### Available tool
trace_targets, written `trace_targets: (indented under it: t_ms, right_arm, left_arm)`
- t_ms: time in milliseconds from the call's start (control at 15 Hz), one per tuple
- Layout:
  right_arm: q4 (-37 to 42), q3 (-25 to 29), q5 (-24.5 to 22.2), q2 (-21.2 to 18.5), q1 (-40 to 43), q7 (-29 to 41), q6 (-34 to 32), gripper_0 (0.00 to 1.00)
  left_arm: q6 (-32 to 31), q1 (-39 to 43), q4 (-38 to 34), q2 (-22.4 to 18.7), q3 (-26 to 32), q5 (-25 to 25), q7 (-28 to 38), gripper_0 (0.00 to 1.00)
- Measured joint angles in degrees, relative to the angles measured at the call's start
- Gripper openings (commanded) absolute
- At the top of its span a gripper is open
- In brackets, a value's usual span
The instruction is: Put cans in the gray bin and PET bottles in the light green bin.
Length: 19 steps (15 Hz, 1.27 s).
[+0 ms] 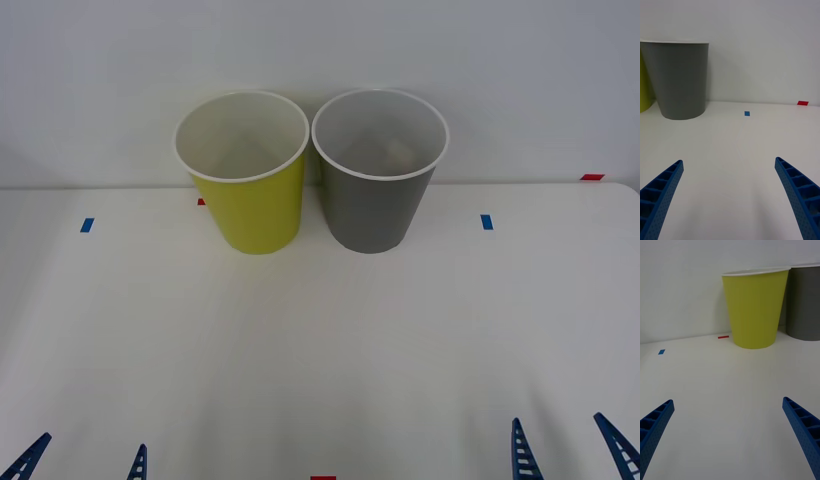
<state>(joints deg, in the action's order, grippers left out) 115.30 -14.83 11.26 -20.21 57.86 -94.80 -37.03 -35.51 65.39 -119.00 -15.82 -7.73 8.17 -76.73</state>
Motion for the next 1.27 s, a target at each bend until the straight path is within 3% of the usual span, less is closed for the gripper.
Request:
trace_targets:
  t_ms: [1267]
  right_arm:
    - [0.01,0.06,0.07,0.00,0.06,0.05,0.02,0.82]
  left_arm:
    - [0.00,0.00,0.00,0.00,0.00,0.00,0.00,1.00]
